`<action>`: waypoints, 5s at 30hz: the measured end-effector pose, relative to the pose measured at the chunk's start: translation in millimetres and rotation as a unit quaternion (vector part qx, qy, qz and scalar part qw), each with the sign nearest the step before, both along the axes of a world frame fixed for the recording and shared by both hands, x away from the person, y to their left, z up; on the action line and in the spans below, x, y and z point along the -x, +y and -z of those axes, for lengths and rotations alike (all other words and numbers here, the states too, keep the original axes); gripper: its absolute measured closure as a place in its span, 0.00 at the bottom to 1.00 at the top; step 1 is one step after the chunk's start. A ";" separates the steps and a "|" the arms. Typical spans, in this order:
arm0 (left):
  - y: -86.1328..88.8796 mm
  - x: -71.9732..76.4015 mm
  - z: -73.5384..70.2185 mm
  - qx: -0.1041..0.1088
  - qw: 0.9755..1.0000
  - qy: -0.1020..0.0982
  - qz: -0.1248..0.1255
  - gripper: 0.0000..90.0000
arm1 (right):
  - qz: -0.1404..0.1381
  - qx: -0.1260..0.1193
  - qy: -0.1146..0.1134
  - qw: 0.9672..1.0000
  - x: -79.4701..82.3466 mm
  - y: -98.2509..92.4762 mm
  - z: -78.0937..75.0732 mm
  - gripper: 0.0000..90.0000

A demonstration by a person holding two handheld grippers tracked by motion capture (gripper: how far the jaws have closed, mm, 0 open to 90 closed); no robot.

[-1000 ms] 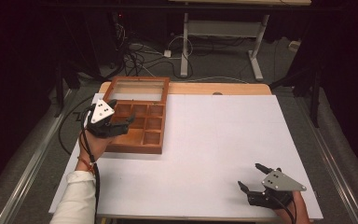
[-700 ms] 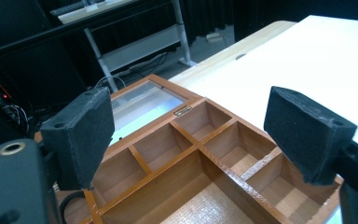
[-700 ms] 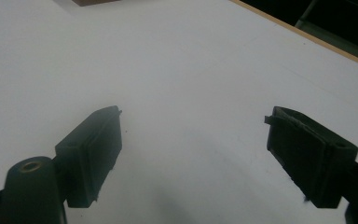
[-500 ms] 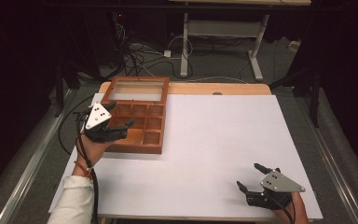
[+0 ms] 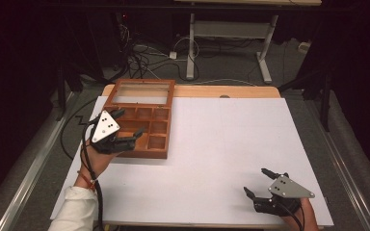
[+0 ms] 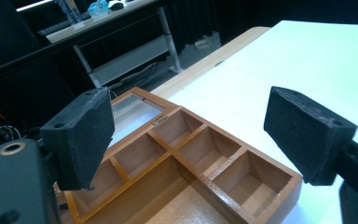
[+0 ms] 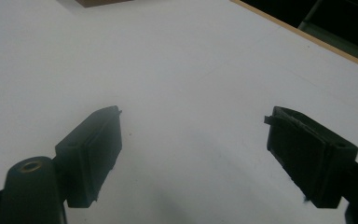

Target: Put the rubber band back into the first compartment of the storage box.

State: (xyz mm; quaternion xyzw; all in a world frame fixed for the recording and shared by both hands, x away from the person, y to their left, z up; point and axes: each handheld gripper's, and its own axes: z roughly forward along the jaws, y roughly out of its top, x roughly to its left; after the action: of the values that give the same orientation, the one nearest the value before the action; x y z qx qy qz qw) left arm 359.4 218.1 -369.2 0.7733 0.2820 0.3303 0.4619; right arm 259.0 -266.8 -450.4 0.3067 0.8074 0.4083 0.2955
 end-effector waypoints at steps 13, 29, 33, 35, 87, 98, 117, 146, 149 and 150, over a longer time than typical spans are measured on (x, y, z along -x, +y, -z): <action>-11.9 13.4 -0.9 -0.016 1.000 -0.012 0.019 0.17 | -0.005 0.002 0.000 1.000 0.5 2.3 -0.1 0.21; -30.4 28.8 -0.8 -0.031 0.998 -0.023 0.050 0.17 | -0.006 0.000 -0.002 1.000 1.6 2.5 -1.4 0.21; -32.5 33.6 -0.7 -0.031 0.998 -0.034 0.051 0.18 | -0.008 0.000 -0.003 1.000 1.8 3.1 -1.6 0.21; -33.3 35.5 -0.9 -0.032 0.998 -0.033 0.053 0.18 | -0.009 0.001 -0.004 1.000 2.1 3.5 -1.8 0.21; -45.6 79.1 83.7 -0.066 0.994 0.018 0.089 0.17 | -0.014 -0.013 -0.031 0.999 11.1 5.6 -10.2 0.20; -21.8 86.2 111.8 -0.058 0.994 0.066 0.062 0.17 | -0.011 -0.017 -0.036 0.999 13.0 0.2 -10.2 0.20; -8.7 88.9 112.7 -0.074 0.992 0.079 0.056 0.17 | -0.014 -0.012 -0.034 0.999 15.9 2.0 -9.2 0.20; -10.9 86.8 113.7 -0.070 0.992 0.084 0.056 0.17 | -0.013 -0.004 -0.028 1.000 14.9 3.1 -3.7 0.20; -11.6 86.0 114.2 -0.068 0.992 0.086 0.055 0.17 | -0.013 -0.004 -0.027 1.000 14.6 2.1 -3.5 0.20; -11.8 85.6 114.4 -0.069 0.992 0.086 0.055 0.17 | -0.013 -0.005 -0.027 1.000 14.4 1.6 -3.3 0.20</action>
State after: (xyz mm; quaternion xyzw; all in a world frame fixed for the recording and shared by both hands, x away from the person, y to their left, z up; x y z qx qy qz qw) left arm 273.8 206.2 -483.6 0.8432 0.2543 0.2550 0.3991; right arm 244.6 -265.2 -447.1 0.2865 0.8010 0.4242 0.3104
